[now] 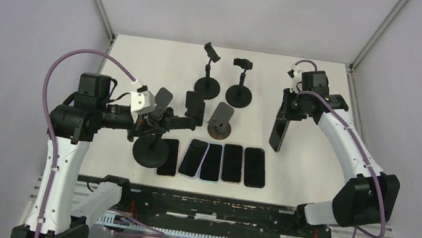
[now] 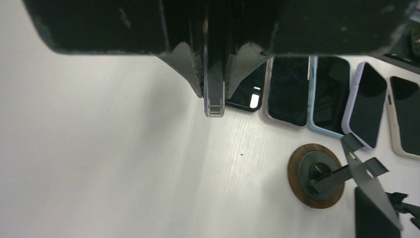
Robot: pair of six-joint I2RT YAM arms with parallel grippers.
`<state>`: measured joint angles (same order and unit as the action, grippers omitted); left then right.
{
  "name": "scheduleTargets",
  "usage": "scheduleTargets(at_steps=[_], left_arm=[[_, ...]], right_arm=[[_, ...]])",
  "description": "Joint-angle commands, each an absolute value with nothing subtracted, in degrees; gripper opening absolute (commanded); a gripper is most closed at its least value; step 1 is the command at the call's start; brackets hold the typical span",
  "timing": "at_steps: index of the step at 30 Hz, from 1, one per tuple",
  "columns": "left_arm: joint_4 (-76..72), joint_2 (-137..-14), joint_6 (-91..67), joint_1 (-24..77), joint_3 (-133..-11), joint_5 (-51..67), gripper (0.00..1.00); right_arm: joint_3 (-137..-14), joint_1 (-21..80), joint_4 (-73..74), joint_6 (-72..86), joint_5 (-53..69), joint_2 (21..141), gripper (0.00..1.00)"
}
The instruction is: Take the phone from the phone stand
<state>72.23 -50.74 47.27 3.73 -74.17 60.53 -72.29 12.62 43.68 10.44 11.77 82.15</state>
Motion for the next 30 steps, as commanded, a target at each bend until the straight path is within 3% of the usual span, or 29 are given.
scheduleTargets(at_steps=[1,7,14,23,30], left_arm=[[68.61,-50.36,45.64,3.78,-76.29,64.78,0.02],[67.37,-50.94,45.68,3.78,-75.89,65.5,0.02],[64.48,-51.82,42.86,3.79,-75.95,66.63,0.02],[63.5,-51.66,41.63,3.81,-76.17,66.53,0.02],[63.46,-50.71,41.77,3.78,-75.74,65.77,0.02]], right_arm=[[-70.97,13.05,45.17,7.42,3.96,78.82,0.0],[-60.7,13.71,44.7,6.88,5.01,79.18,0.0],[-58.1,16.18,43.95,6.02,12.69,82.96,0.02],[-60.42,16.28,39.98,5.02,15.25,92.24,0.37],[-61.97,16.11,39.21,5.93,5.82,93.7,0.67]])
